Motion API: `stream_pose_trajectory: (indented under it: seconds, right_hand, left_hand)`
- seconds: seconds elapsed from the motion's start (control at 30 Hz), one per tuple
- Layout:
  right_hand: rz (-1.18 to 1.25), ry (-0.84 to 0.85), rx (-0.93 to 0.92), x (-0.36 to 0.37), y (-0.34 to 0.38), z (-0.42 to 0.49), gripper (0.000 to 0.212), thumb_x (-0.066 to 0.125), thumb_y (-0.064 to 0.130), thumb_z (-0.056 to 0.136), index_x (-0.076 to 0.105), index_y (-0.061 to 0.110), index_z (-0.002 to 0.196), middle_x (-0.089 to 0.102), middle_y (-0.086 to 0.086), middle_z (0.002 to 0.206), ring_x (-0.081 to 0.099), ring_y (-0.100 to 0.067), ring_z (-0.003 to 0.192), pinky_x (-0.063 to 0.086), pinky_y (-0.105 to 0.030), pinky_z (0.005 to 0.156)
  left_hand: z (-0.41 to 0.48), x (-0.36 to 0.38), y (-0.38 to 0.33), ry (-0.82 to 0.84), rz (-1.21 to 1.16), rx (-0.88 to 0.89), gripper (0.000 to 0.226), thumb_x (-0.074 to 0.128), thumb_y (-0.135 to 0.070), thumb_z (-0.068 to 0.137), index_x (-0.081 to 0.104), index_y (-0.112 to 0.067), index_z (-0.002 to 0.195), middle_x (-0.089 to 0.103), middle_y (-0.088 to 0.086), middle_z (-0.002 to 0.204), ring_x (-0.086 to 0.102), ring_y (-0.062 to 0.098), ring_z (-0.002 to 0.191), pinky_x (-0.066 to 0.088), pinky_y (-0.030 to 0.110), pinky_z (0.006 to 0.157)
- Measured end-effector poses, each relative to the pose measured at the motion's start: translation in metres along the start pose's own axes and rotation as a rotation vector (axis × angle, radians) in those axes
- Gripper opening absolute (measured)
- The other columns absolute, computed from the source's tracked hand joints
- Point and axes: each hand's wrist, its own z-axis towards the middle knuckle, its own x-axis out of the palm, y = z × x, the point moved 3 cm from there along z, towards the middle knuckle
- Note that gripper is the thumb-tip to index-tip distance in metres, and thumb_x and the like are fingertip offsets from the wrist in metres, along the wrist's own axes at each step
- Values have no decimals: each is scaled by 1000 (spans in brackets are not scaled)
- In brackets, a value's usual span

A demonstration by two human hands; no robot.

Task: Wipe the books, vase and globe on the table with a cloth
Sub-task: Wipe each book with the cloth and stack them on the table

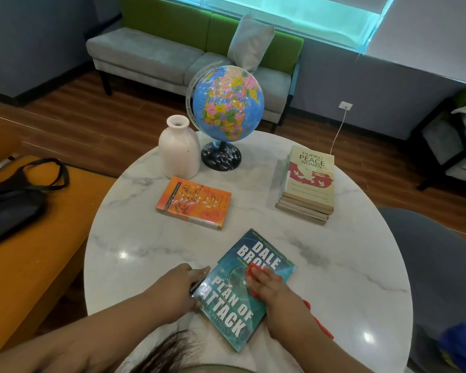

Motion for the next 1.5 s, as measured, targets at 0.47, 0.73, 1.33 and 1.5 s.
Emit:
stream_pose_trajectory:
  seconds: [0.47, 0.73, 1.33, 1.5]
  right_hand:
    - [-129, 10, -212, 21, 25, 11, 87, 47, 4, 86, -2, 32, 151, 1, 13, 157, -23, -4, 140, -2, -31, 119]
    - [-70, 91, -160, 6, 39, 17, 76, 48, 3, 90, 12, 22, 154, -9, 12, 156, -17, -8, 141, -7, -26, 118]
    - [-209, 22, -58, -3, 24, 37, 80, 51, 10, 90, 7, 31, 154, -8, 15, 159, -7, -16, 149, -5, -31, 118]
    - [-190, 137, -182, 0, 40, 27, 81, 52, 4, 90, 11, 31, 154, -1, 14, 161, -7, -9, 147, -14, -23, 109]
  left_hand:
    - [1, 4, 3, -22, -9, -3, 66, 69, -36, 84, 40, -36, 143, 34, -18, 86, 45, 8, 85, 32, 9, 66]
    - [0, 2, 1, -19, -8, 17, 64, 68, -37, 85, 40, -36, 142, 34, -18, 85, 43, 7, 83, 31, 8, 65]
    - [-8, -1, -2, -52, -6, -106, 48, 72, -26, 77, 61, -22, 123, 47, -9, 88, 55, 13, 88, 45, 24, 77]
    - [-12, 1, 0, -97, -69, -196, 59, 79, -29, 72, 57, -18, 126, 59, -4, 106, 51, 8, 85, 39, 18, 71]
